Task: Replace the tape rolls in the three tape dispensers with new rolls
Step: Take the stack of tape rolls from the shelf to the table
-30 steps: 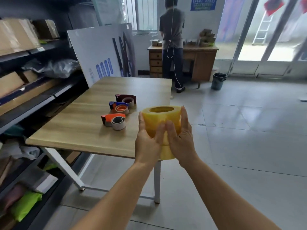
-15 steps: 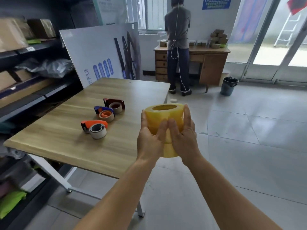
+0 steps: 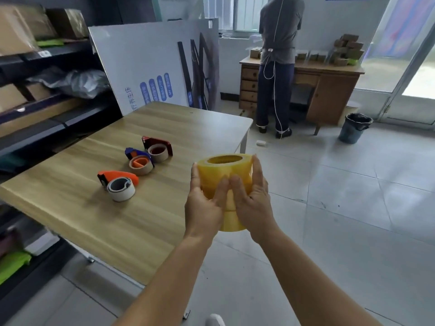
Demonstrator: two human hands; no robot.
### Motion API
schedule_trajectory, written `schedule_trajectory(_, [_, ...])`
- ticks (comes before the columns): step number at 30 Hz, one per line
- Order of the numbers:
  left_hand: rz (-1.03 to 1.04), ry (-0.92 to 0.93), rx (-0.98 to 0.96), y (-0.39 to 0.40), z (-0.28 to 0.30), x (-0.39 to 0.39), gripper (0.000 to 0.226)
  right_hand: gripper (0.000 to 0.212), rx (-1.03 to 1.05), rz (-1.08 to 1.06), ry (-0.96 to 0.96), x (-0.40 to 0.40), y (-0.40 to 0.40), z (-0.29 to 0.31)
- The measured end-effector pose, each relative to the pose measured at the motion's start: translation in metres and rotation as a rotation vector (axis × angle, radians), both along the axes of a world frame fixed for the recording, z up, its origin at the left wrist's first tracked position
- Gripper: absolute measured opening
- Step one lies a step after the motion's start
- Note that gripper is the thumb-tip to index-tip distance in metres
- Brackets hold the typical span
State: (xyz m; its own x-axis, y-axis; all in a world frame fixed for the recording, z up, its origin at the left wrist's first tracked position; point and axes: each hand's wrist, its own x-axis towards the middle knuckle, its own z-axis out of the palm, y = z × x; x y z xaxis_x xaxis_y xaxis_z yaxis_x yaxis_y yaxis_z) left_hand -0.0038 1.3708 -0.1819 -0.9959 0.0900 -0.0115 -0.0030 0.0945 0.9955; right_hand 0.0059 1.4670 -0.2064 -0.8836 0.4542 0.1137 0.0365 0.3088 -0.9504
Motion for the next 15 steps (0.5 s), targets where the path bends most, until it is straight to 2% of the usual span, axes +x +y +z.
schedule_trajectory(3, [0.033, -0.009, 0.038, 0.010, -0.006, -0.038, 0.100, 0.066, -0.002, 0.028, 0.018, -0.041, 0.010, -0.003])
schedule_trajectory(9, [0.078, 0.002, 0.041, 0.029, -0.004, -0.122, 0.099, 0.069, 0.044, 0.066, 0.002, -0.131, 0.032, 0.002])
schedule_trajectory(15, [0.160, 0.016, -0.004, 0.023, -0.002, -0.186, 0.092, 0.066, -0.009, 0.181, 0.037, -0.200, 0.029, 0.002])
